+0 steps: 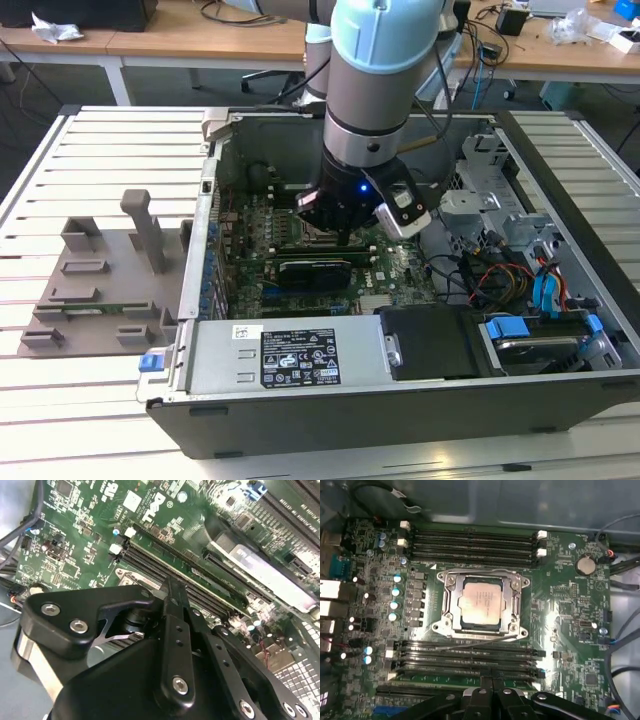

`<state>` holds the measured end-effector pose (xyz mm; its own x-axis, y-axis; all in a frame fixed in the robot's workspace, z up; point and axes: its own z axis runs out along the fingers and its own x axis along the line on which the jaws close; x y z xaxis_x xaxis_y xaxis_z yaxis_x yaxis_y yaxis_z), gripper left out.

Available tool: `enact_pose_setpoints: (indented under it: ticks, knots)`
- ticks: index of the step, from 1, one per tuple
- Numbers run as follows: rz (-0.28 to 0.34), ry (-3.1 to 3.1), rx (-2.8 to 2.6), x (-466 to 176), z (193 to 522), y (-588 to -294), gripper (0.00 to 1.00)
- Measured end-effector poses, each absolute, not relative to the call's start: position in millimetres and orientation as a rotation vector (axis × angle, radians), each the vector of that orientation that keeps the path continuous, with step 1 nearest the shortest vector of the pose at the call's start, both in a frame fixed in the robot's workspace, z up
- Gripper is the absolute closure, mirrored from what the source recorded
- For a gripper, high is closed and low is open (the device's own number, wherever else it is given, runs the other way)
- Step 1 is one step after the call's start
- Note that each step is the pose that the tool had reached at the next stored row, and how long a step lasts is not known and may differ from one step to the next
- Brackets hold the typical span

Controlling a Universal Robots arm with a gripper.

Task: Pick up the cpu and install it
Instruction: 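Install the second cpu locking lever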

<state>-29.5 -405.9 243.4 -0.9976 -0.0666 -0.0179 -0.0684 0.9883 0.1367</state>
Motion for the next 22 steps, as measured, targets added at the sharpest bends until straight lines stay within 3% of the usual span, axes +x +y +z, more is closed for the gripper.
enact_pose_setpoints:
  ticks: [9, 22]
  knots:
    - [0.228, 3.118, -0.106, -39, 226, -386, 0.89]
    - [0.242, 3.116, -0.107, -69, 205, -385, 0.89]
